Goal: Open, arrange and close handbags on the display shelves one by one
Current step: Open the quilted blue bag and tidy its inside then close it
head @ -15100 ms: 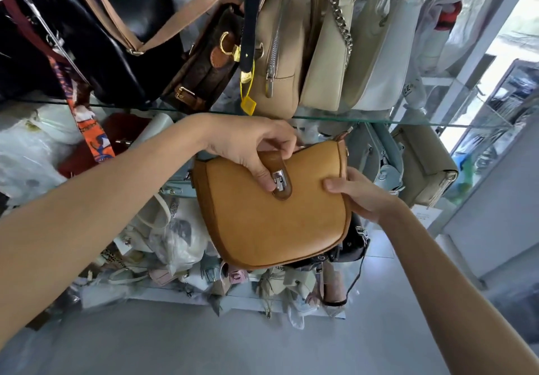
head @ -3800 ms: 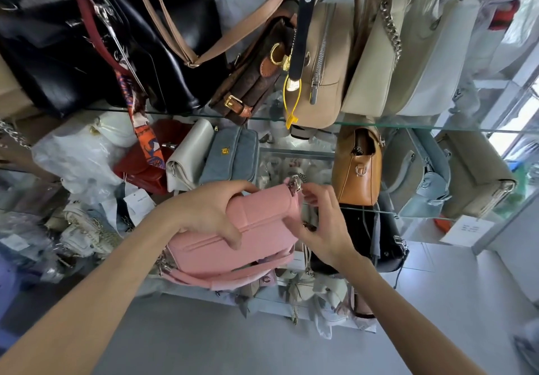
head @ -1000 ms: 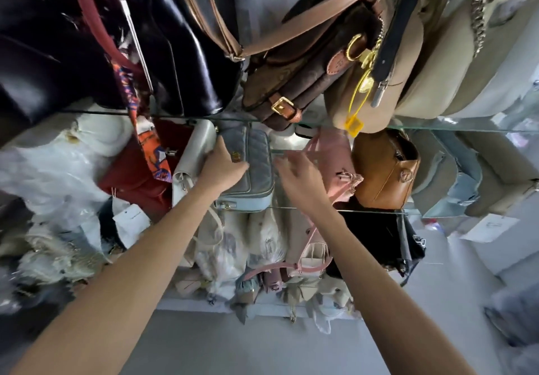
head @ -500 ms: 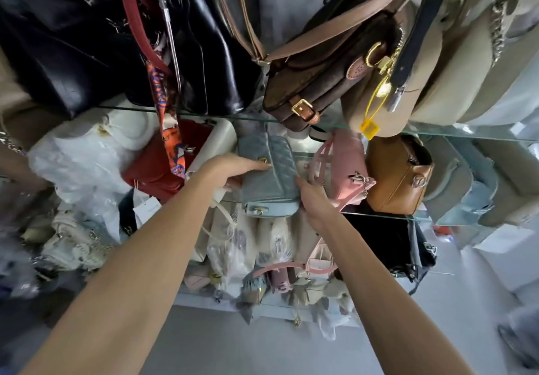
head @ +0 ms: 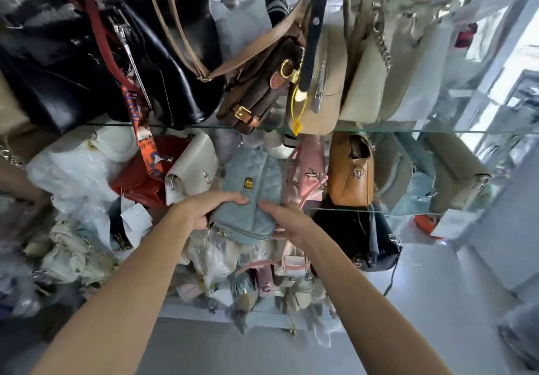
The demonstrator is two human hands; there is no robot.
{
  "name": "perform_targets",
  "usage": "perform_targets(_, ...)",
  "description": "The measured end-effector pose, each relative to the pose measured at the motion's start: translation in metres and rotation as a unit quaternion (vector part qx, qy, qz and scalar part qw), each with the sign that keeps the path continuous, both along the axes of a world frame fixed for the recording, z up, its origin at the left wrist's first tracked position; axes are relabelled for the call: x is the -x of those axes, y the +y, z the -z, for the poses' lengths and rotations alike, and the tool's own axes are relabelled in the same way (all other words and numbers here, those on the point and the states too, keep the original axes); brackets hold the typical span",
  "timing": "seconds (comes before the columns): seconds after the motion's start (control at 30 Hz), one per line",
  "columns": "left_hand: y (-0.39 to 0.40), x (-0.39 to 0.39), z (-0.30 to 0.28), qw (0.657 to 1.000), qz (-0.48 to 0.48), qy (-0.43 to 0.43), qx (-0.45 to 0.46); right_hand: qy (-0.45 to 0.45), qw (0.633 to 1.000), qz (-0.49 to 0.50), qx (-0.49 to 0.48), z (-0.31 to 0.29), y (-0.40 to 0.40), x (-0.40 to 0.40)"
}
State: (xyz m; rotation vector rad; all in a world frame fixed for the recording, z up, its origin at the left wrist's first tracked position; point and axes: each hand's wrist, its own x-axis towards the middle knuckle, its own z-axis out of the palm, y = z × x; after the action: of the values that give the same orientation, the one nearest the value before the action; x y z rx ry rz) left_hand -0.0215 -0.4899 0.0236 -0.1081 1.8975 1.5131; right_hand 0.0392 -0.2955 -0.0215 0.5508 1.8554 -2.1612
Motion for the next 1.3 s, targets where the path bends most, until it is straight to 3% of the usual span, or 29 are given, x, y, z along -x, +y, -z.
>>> perform_targets(0.37,-0.002,-0.053,-0.059,0.978,0.146,0.095,0.118,0.046,0.984,-0.052,0.164,0.008,0.017,-0.065)
perform_targets(0.5,0.003,-0.067,-0.082,0.963,0.183,0.115,0.16,0.1,0.957,-0.097,0.253,0.018,0.016,-0.084)
perform_targets(0.6,0.011,-0.072,-0.101,0.94,0.212,0.17,0.205,0.144,0.94,-0.063,0.303,0.016,0.012,-0.095)
perform_targets(0.67,0.017,-0.075,-0.116,0.896,0.24,0.281,0.244,0.157,0.938,-0.003,0.31,0.007,0.009,-0.102)
perform_targets(0.8,0.017,-0.085,-0.122,0.749,0.288,0.541,0.253,0.183,0.927,0.069,0.321,-0.01,0.01,-0.106)
perform_targets(0.9,0.014,-0.086,-0.111,0.629,0.283,0.67,0.273,0.204,0.923,0.096,0.312,-0.021,0.005,-0.106)
perform_targets(0.97,0.014,-0.084,-0.107,0.569,0.256,0.736,0.265,0.213,0.92,0.109,0.311,-0.028,0.0,-0.107)
perform_targets(1.13,0.012,-0.081,-0.101,0.485,0.191,0.836,0.169,0.226,0.921,0.122,0.291,-0.036,-0.021,-0.108)
perform_targets(1.23,0.01,-0.077,-0.097,0.473,0.15,0.856,0.144,0.229,0.92,0.127,0.291,-0.038,-0.03,-0.109)
perform_targets(1.3,0.01,-0.076,-0.096,0.486,0.141,0.852,0.133,0.228,0.919,0.135,0.291,-0.038,-0.037,-0.11)
